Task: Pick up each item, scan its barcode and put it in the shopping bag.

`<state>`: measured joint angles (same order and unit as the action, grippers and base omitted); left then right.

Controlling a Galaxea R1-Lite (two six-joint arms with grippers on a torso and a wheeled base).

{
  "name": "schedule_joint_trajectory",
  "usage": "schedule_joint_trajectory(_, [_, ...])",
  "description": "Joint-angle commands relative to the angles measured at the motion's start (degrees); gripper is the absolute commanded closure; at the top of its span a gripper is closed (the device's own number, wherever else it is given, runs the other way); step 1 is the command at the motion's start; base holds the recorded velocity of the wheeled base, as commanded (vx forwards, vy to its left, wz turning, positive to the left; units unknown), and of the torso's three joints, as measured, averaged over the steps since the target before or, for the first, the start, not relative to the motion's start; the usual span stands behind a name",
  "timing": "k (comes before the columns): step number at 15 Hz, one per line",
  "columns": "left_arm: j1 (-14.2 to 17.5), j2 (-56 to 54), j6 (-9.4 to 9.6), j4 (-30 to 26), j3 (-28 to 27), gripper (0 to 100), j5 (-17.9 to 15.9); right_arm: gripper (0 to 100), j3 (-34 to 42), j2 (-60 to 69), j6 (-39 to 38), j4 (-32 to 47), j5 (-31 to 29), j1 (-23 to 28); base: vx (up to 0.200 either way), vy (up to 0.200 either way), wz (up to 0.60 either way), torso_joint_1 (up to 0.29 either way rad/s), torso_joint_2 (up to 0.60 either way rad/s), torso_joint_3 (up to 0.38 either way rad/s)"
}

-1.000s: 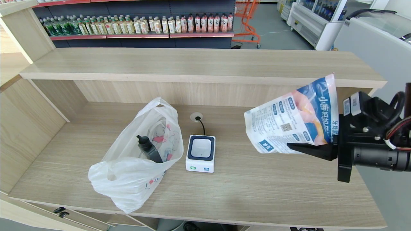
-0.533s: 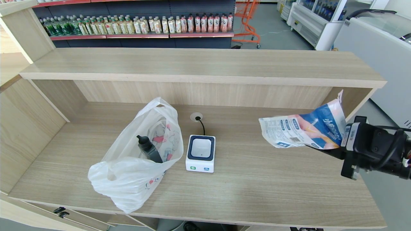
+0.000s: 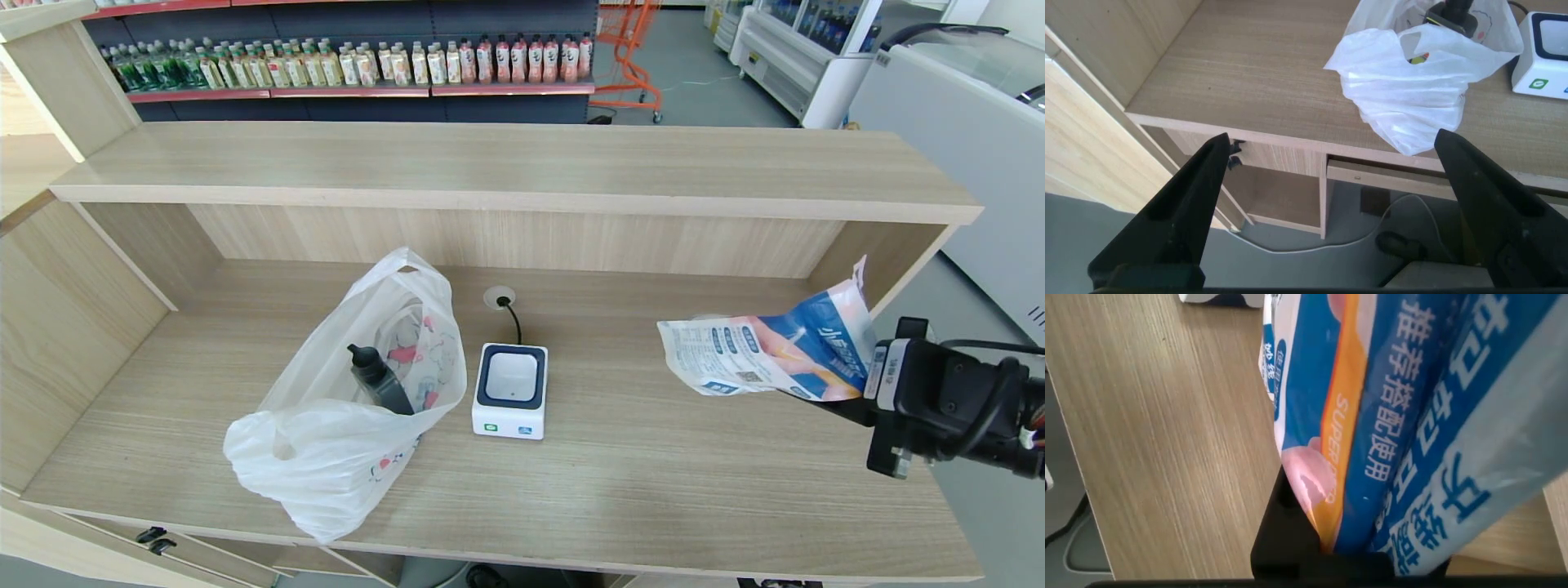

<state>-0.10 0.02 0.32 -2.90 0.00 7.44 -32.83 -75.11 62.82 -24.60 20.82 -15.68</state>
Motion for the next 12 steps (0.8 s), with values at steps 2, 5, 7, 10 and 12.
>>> schedule_joint_trajectory(2, [0.0, 0.0, -0.05, 0.0, 0.0, 0, 0.0, 100, -0.3, -1.1, -1.7, 0.0, 0.9, -0.1, 0.0, 0.2, 0.0, 0.005, 0.0, 0.002])
schedule_joint_trajectory(5, [0.0, 0.0, -0.05, 0.0, 0.0, 0, 0.0, 100, -1.6, -1.0, -10.9, 0.0, 1.5, -3.0, 0.0, 0.2, 0.0, 0.007, 0.01, 0.006])
schedule_joint_trajectory(7, [0.0, 0.0, -0.05, 0.0, 0.0, 0, 0.0, 100, -2.2, -1.3, -13.2, 0.0, 1.5, -3.0, 0.0, 0.2, 0.0, -0.002, 0.0, 0.0])
schedule_joint_trajectory(10, [0.0, 0.0, 0.12, 0.0, 0.0, 0, 0.0, 100, -2.0, -2.9, -13.8, 0.1, 1.2, -1.1, 0.0, 0.2, 0.0, 0.002, 0.0, 0.005])
schedule_joint_trajectory(12, [0.0, 0.0, 0.12, 0.0, 0.0, 0, 0.0, 100, -2.6, -5.6, -13.8, 0.0, 1.1, -0.1, 0.0, 0.2, 0.0, -0.002, 0.0, 0.0])
